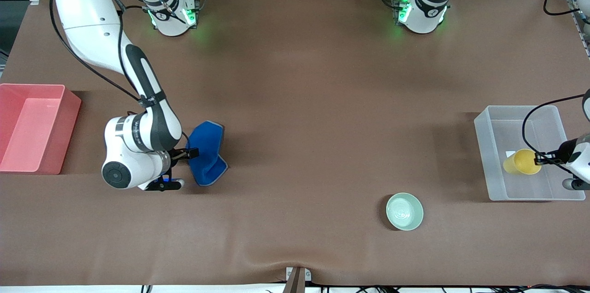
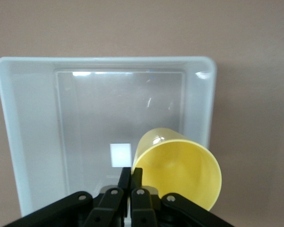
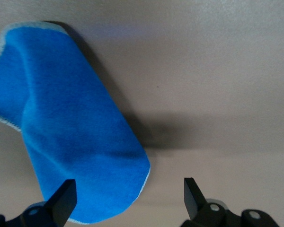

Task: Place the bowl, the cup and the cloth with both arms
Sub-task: 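Carry the cup into the clear bin while the right gripper reaches the cloth, then release the cup in the clear bin while the right gripper grasps the cloth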

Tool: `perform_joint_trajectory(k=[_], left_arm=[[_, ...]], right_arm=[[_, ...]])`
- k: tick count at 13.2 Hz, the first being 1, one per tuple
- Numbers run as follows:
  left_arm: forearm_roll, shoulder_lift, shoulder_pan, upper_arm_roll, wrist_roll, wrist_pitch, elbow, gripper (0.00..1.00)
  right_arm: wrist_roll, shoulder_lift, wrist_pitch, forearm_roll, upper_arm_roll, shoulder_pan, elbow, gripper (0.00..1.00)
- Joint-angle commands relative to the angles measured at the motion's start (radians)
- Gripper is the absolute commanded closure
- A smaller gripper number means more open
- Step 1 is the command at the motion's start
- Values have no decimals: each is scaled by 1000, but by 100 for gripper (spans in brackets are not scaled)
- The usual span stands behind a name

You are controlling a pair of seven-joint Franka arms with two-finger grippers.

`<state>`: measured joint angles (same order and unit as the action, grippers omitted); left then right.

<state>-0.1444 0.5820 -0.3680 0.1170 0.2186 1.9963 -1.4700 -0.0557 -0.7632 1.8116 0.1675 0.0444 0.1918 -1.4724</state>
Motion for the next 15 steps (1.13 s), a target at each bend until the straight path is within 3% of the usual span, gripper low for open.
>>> perform_joint_trajectory(k=[1,7,13,14,15], left_arm=[[-23,53,3,-17,38,2,65,100],[-12,124,15,-17,15,143,65,100],[23,164,20,-10,13,197,65,100],[23,164,23,-10,16,197,65,83],[20,164,24,-11,18,197,65,51]], right_arm=[[-26,31,59,27,-3,-9,-82,0],[-211,197,305,29,-4,58,-382,0],[-230,234,317,105,-6,64,-404,0],[-230,237,357,106,-6,66,-426,0],[-230,248,406,106,-8,72,-462,0]])
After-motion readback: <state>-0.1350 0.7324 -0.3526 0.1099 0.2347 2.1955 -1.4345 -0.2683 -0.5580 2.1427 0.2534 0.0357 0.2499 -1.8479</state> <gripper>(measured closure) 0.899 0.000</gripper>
